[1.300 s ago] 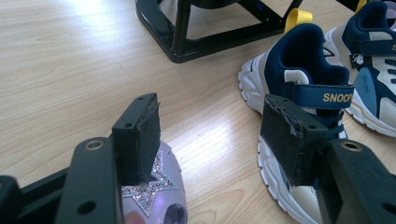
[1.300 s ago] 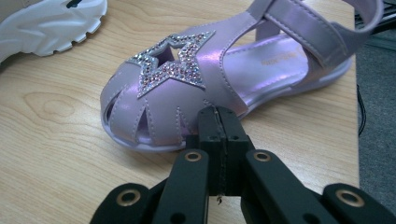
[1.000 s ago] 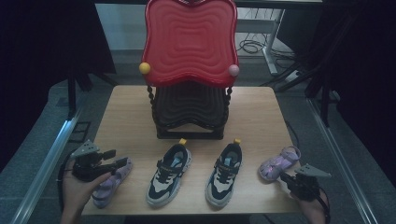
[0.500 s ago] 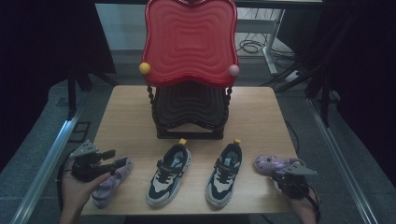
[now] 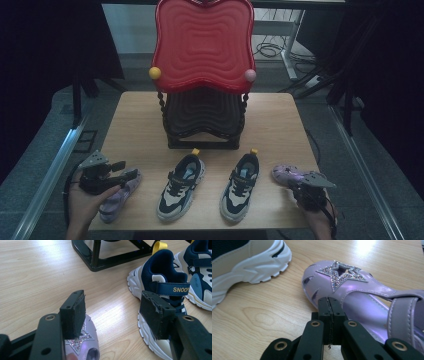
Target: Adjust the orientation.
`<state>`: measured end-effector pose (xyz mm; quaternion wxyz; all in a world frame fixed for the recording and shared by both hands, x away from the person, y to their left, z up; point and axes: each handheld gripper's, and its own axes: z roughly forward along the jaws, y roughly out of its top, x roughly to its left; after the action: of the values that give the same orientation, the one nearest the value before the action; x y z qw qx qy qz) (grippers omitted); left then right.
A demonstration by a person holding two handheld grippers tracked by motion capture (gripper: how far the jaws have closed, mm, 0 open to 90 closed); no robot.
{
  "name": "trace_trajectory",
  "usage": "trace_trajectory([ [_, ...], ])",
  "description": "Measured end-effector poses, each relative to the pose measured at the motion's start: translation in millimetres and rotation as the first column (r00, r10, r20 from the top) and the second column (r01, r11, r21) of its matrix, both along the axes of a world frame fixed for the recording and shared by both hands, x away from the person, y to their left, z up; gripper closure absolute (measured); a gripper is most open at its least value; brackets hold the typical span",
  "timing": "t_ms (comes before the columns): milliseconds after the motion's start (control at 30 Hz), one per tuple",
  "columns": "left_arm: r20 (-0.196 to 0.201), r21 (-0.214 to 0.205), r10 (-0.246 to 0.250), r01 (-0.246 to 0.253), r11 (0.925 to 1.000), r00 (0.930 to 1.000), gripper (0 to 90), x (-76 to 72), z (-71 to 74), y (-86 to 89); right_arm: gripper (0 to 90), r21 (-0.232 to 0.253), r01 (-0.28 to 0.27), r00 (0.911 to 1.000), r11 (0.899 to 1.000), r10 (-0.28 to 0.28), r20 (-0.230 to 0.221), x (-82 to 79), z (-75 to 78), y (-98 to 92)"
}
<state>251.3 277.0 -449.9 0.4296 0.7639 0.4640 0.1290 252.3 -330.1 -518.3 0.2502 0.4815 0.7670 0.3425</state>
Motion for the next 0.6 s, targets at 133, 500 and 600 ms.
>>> trace_trajectory([
  [133,-0.005,0.001,0.003,-0.003,1.0,1.0,37.7,0.1,-0.5,0.9,89.8,0.055,-0.03,0.9995,0.998,0.03,0.003,-2.6,6.9,-2.5],
  [500,0.03,-0.001,0.003,-0.003,1.0,0.9995,38.5,-1.6,1.3,-2.7,89.8,0.156,0.119,0.9824,0.981,-0.139,0.125,-1.7,46.1,-74.9],
  [600,0.034,-0.003,-0.001,0.001,1.0,0.9994,38.6,-1.7,1.3,-4.9,89.8,0.148,0.156,0.9751,0.977,-0.176,0.134,3.8,49.0,-90.4],
])
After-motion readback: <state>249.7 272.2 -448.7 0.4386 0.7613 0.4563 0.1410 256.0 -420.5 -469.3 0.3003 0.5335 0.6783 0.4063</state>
